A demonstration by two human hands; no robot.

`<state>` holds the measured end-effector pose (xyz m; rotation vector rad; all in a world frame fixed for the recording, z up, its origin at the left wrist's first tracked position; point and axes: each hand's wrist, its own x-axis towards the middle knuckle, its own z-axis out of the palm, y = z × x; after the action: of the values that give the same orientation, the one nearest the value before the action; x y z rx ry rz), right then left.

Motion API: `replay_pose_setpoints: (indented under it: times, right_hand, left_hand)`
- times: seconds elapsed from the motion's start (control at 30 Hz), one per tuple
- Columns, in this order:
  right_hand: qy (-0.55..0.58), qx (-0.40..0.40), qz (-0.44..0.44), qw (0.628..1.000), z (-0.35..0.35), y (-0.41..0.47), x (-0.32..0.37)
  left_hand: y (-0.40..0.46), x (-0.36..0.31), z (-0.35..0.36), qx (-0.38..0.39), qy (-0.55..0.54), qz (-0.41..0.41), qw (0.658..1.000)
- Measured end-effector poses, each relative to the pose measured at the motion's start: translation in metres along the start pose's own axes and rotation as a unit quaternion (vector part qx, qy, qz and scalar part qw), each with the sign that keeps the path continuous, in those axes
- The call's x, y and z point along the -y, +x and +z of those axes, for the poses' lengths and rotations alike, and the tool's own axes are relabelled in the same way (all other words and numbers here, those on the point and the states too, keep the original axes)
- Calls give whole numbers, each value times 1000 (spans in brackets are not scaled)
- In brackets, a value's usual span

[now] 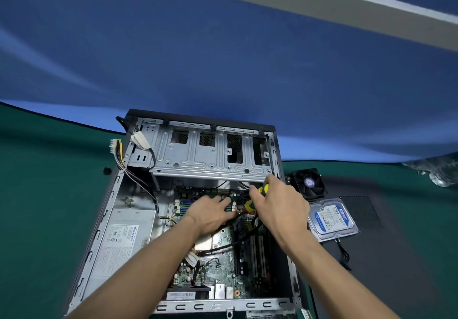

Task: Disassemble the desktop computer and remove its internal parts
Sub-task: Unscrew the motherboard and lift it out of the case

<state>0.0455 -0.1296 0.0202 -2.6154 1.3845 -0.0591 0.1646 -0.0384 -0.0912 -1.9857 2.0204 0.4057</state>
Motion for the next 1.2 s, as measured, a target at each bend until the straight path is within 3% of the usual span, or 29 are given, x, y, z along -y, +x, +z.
replay_pose_setpoints:
  times: [0.13, 0.27, 0.4, 0.53, 0.77, 0.93, 1.2]
  right_hand:
    - [-22, 28, 13, 999, -7, 1, 1]
    - [2, 73, 18, 997, -13, 8, 4]
    - [56, 154, -18, 986, -21, 12, 10]
    - [-25, 138, -30, 990, -22, 8, 20]
    - [-47, 179, -26, 982, -29, 5, 21]
    - [61, 205, -61, 975, -27, -1, 20]
    - [35, 170, -89, 981, -27, -4, 17]
  left_hand:
    - [3, 5, -2, -8, 22, 34, 999]
    - [-9, -2, 15, -57, -92, -55, 993]
    - [-14, -14, 22, -90, -138, -114, 980]
    - [-16, -19, 23, -96, -163, -131, 973]
    - [-14, -18, 25, -97, -164, -127, 973]
    - [-12, -16, 28, -106, -157, -126, 974]
    - [-10, -16, 31, -115, -149, -133, 973]
